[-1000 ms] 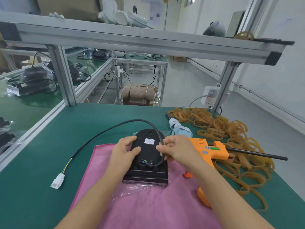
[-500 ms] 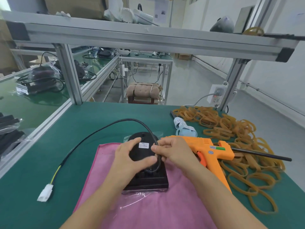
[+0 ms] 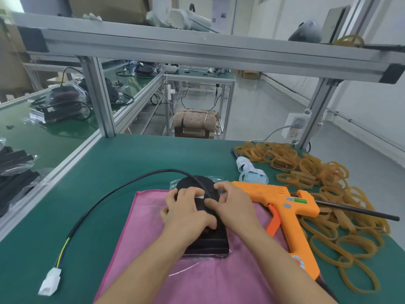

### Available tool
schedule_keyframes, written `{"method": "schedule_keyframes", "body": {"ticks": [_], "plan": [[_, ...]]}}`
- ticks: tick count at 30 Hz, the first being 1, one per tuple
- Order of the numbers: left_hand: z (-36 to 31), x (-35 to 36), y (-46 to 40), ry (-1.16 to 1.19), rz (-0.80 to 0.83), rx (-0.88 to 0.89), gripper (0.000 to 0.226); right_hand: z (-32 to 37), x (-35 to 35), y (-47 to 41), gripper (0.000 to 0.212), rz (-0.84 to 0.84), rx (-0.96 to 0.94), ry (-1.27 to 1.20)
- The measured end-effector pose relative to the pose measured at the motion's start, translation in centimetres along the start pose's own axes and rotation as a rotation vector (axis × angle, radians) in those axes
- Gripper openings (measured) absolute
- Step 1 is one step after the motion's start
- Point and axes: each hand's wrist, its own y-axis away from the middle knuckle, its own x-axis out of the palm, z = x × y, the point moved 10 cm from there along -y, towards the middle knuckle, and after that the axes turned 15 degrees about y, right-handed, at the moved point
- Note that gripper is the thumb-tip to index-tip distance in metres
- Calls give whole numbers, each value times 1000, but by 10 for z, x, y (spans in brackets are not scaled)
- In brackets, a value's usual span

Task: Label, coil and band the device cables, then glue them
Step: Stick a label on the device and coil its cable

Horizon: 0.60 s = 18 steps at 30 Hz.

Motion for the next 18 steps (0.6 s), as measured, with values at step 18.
{"method": "schedule_keyframes", "body": {"ticks": [18], "plan": [[89, -189, -12, -759, -303, -160, 17, 42, 5, -9, 18, -79, -214, 538]]}}
